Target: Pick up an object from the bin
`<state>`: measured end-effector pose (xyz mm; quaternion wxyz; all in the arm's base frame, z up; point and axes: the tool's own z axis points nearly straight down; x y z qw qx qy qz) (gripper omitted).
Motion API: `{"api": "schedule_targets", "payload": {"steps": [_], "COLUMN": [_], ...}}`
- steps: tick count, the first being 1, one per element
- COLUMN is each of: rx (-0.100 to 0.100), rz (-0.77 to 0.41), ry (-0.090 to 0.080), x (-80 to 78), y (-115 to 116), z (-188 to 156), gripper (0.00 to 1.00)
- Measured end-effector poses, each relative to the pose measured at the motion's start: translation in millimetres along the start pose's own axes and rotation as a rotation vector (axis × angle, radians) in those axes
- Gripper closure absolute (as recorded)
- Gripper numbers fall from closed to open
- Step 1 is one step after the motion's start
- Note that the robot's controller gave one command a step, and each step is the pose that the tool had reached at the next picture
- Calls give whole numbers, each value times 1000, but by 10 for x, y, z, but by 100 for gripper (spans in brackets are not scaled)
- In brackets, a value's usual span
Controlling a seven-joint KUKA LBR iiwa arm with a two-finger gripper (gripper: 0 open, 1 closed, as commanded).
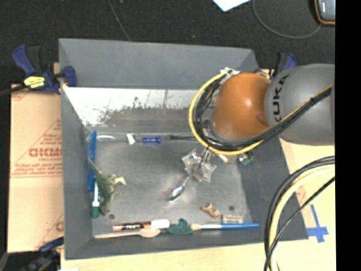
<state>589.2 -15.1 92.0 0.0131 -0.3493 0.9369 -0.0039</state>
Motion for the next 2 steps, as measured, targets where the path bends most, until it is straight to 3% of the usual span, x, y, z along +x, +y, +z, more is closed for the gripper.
{"api": "schedule_targets", "payload": {"steps": [2], "rx": [3], "rz": [6], "ry": [-4], "x": [-15], "y": [-19], "z": [-423], "gripper": [100]}}
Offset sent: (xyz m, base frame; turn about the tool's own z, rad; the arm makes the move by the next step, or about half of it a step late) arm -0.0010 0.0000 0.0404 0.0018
